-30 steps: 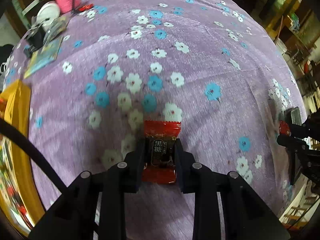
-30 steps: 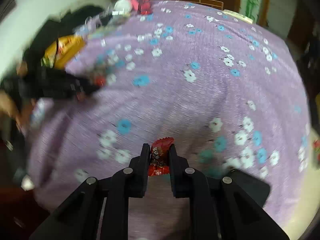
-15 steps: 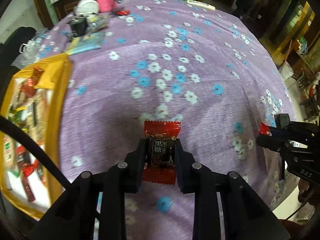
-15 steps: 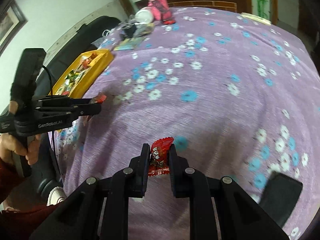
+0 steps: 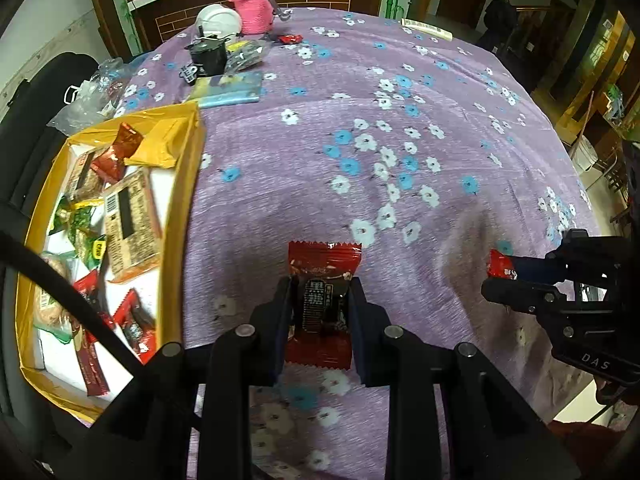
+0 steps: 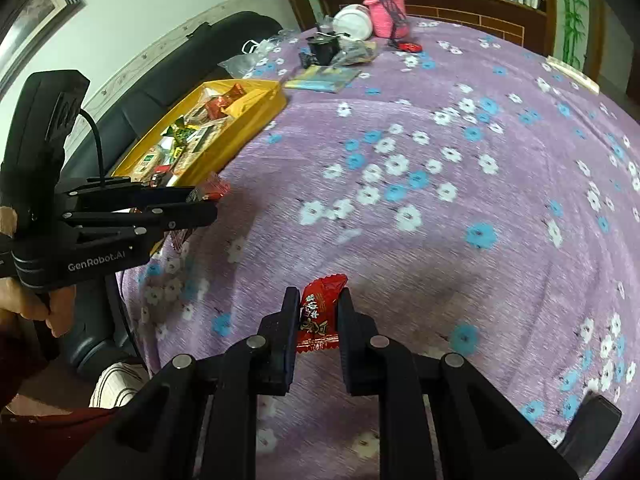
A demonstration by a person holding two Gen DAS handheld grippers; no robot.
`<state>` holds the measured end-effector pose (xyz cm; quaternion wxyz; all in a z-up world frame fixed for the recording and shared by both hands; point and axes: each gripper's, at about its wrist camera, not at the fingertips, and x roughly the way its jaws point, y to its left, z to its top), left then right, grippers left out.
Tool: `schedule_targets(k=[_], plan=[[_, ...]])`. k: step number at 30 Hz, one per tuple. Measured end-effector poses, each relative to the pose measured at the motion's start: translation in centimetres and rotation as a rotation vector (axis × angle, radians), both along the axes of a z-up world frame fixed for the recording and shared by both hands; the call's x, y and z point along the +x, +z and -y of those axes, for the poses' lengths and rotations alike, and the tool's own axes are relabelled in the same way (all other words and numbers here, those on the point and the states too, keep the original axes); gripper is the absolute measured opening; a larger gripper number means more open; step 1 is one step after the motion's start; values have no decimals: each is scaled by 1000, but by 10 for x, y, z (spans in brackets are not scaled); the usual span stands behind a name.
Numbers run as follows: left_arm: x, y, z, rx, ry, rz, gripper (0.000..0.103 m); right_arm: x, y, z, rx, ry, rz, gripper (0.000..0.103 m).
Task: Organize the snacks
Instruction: 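Carry both red candies over the tray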
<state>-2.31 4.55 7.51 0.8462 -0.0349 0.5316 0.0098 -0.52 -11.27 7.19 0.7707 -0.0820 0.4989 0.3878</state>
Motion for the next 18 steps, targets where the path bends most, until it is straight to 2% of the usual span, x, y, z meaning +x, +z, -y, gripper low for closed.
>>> schedule_targets(k=[9, 13, 18], plan=[[-12, 3, -29, -8, 13, -1, 28, -6, -3, -32, 1, 13, -19, 16], [-21, 6, -50, -59, 56, 3, 28, -7, -3, -48, -3, 35, -19, 16], [-51, 15, -90, -141, 152, 24, 28, -11, -1, -67, -5, 67, -11, 16]])
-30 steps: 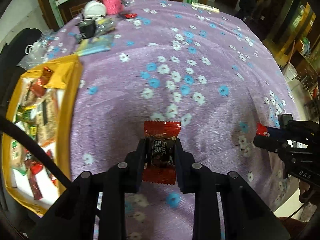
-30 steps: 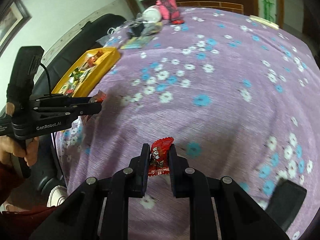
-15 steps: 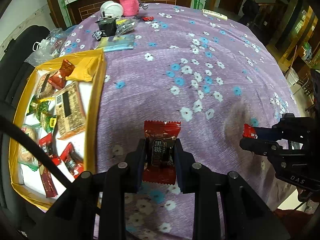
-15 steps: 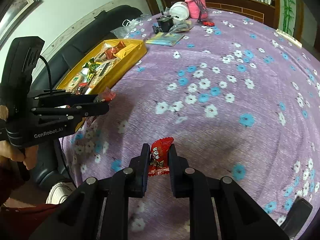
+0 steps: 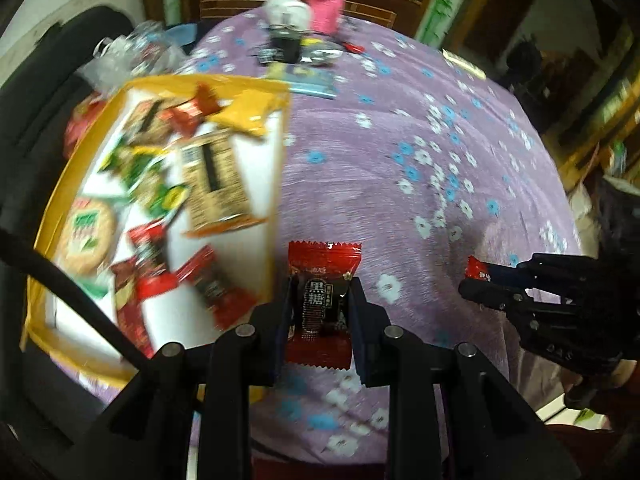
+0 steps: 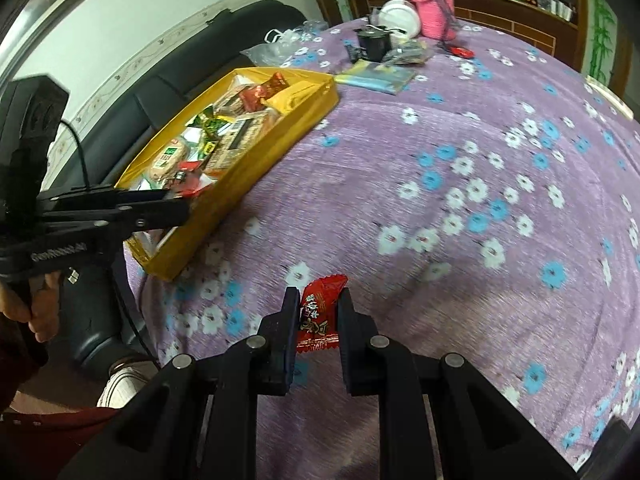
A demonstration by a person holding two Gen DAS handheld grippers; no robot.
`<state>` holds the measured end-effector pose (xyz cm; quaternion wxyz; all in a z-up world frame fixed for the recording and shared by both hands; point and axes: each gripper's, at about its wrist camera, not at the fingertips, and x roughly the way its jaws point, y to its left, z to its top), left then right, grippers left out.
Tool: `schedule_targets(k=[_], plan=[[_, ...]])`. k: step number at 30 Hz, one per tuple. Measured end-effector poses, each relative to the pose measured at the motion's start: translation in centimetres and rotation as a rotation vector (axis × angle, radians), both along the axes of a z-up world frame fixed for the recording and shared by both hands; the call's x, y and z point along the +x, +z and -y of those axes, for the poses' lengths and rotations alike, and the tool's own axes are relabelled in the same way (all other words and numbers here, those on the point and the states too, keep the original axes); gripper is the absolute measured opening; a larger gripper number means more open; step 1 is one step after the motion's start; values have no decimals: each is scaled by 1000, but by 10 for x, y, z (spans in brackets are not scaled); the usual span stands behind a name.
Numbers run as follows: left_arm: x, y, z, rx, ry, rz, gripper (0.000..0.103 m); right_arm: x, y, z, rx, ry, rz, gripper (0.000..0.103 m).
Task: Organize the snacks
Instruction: 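Carry both red candies over the tray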
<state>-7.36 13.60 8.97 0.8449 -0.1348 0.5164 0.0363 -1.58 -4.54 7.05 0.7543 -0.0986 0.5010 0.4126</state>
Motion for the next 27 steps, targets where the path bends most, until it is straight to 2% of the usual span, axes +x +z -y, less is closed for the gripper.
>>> schedule_targets(k=[8, 17, 23, 27], plan=[[-44, 0, -60, -52, 153, 5, 28, -7, 2, -30, 8, 54, -2, 16], [-76, 9, -125, -35, 307, 39, 28, -20, 4, -69, 12, 135, -5, 16], [-79, 1, -158, -52, 354, 36, 28, -35, 7, -100, 17, 202, -6, 16], [-74, -6, -161, -76, 335, 30, 28, -43, 10, -121, 26, 244, -8, 16]])
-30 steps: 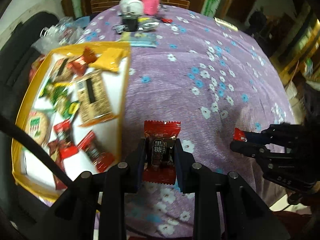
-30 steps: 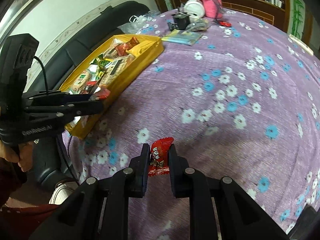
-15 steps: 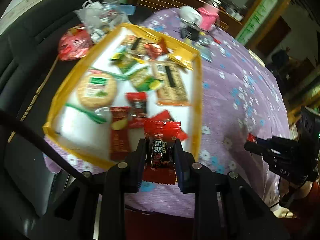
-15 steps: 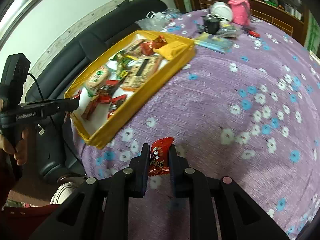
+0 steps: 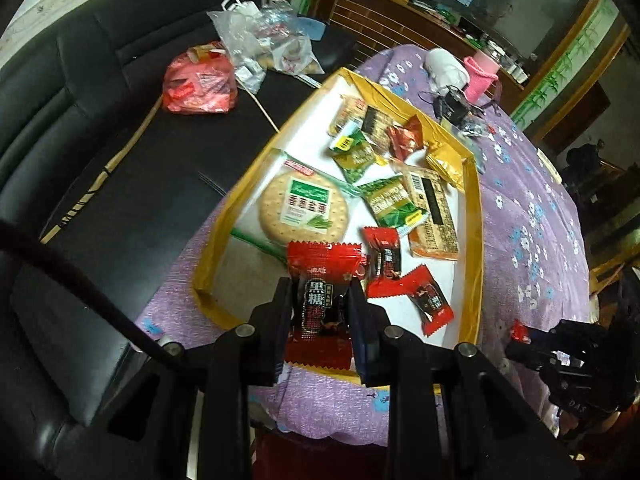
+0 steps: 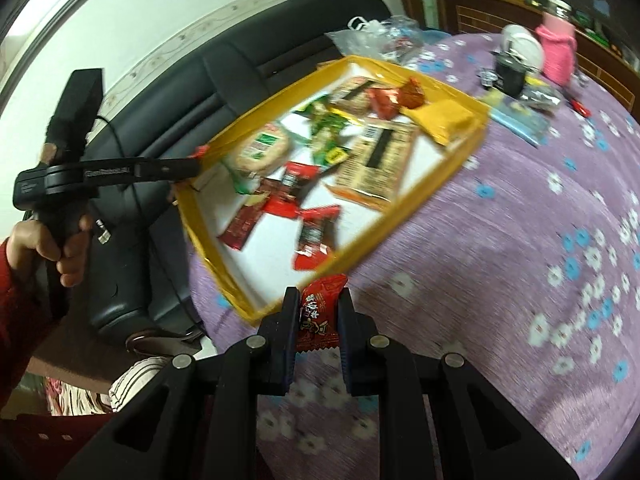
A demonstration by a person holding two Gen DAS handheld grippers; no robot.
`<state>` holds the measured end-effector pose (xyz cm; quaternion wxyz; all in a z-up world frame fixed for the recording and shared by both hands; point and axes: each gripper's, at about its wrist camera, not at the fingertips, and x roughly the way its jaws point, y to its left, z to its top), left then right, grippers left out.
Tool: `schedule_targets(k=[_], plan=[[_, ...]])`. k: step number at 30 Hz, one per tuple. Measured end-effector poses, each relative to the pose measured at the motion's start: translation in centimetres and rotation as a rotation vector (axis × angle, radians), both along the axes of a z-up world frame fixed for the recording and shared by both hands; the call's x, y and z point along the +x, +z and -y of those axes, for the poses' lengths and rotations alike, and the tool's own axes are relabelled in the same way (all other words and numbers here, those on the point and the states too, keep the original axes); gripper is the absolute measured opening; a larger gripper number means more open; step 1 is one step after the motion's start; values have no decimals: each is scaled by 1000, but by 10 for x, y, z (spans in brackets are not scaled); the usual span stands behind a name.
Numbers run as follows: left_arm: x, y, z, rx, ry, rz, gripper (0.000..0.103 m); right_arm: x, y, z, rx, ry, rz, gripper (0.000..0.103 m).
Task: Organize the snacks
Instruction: 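Carry both red candies over the tray, then lower both red candies into the tray and open both tools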
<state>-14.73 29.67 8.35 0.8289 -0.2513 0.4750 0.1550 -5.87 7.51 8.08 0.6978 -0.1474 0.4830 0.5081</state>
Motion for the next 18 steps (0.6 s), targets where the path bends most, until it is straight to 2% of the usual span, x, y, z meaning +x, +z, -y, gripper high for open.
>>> schedule_targets(k=[3, 7, 12, 18], plan=[[8, -3, 9, -19, -63, 3, 28, -2, 0, -12, 5, 13, -16, 16], [22, -12, 25, -91, -134, 6, 28, -3, 0, -29, 3, 32, -20, 16], [45, -30, 44, -123, -239, -47, 29, -8, -5, -39, -15, 48, -26, 16], [58, -49, 56, -137, -302, -104, 29, -10, -8, -42, -33, 42, -24, 16]])
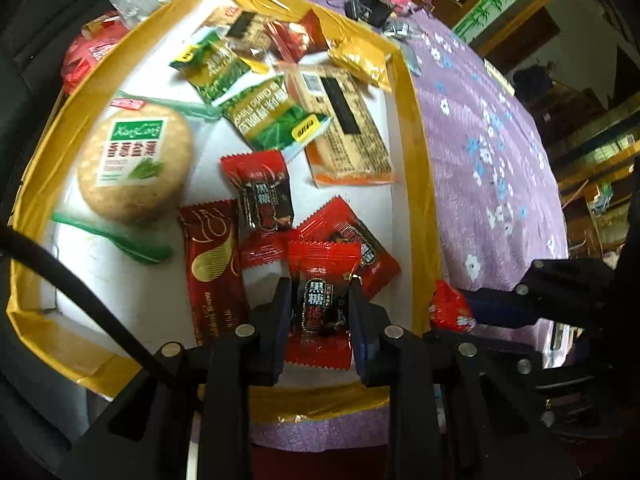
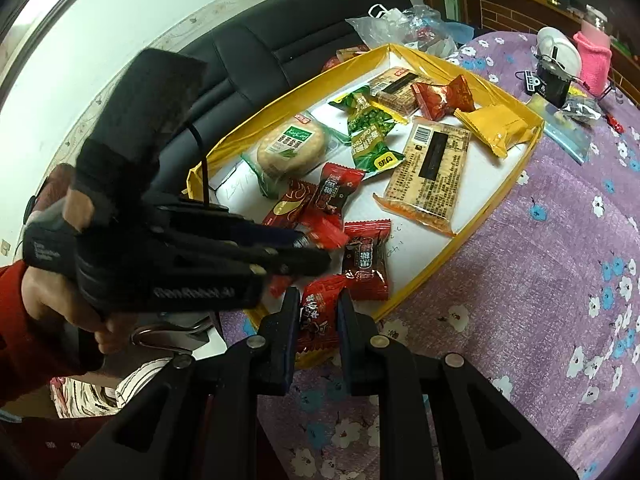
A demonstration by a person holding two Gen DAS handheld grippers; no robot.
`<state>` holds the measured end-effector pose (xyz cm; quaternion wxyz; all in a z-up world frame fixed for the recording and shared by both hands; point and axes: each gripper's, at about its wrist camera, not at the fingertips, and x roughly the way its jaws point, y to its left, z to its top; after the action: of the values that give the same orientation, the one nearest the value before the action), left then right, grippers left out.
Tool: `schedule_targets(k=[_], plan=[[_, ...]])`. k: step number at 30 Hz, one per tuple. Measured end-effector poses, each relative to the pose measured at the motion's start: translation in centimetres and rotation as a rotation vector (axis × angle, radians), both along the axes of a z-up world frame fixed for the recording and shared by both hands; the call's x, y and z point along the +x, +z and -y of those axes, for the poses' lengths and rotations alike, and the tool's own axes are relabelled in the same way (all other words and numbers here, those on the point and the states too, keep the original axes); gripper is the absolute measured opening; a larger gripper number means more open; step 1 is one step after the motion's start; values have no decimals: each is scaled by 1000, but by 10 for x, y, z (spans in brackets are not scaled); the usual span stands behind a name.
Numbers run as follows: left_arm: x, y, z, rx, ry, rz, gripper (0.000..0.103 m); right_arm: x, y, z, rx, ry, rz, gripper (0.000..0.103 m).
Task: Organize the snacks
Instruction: 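Lower both red candies into the tray and open both tools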
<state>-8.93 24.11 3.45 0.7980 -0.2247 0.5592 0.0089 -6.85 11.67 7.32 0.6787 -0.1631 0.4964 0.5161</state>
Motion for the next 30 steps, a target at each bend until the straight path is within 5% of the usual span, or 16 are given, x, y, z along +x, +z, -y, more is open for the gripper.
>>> schedule_targets(k=[8, 30], plan=[[6, -1, -27, 25, 41, -2, 29, 0, -4, -11, -14, 11, -4, 16], [6, 0, -19, 74, 17, -2, 29, -29, -39, -52, -112, 134, 109, 18]])
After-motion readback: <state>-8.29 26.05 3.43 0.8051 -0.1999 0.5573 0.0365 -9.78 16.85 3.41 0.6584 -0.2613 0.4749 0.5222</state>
